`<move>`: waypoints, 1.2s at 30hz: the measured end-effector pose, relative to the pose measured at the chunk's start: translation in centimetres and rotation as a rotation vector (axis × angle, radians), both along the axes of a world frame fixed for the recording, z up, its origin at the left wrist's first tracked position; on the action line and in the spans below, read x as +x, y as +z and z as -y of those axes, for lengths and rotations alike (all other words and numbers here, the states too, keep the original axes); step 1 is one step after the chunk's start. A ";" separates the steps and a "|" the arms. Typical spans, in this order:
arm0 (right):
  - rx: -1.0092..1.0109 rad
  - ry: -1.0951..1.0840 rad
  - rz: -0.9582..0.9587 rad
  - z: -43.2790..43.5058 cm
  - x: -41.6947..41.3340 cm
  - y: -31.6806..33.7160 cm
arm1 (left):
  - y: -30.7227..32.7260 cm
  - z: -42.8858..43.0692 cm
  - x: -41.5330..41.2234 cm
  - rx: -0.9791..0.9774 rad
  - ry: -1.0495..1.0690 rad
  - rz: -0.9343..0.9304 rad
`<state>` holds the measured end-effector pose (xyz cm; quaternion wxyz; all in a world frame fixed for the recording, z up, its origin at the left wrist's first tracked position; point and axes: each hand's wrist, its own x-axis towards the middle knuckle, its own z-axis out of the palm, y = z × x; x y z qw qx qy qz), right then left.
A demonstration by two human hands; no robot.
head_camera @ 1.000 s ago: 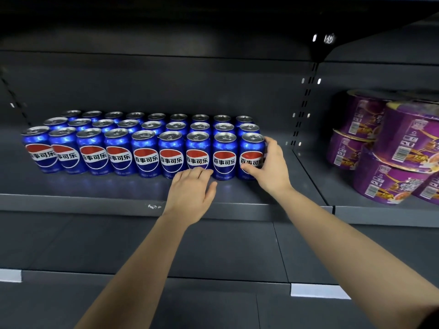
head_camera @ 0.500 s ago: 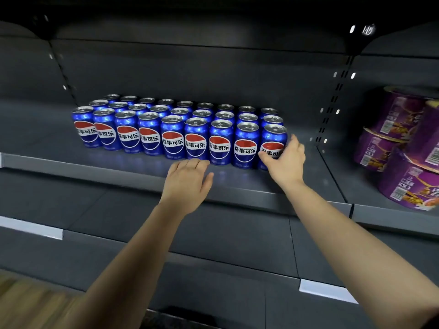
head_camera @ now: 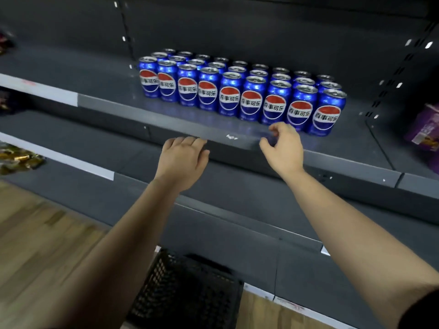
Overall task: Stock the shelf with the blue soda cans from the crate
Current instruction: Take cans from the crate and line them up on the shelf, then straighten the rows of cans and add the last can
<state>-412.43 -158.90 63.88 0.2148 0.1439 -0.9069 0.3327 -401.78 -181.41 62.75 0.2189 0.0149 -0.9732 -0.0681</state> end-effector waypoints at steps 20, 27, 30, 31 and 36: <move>0.232 0.333 0.309 28.2 19.4 -10.0 | -7.5 24.6 24.3 -0.040 0.238 0.213; 0.268 0.341 0.388 34.2 17.9 -13.6 | -10.0 30.8 22.9 -0.011 0.270 0.258; 0.266 0.332 0.421 36.9 16.3 -14.4 | -10.3 33.5 21.1 -0.003 0.275 0.290; 0.270 0.334 0.431 37.7 15.9 -14.6 | -10.5 34.4 20.5 0.001 0.275 0.298; 0.304 0.347 0.482 41.5 14.3 -16.2 | -11.8 38.3 17.7 0.017 0.269 0.331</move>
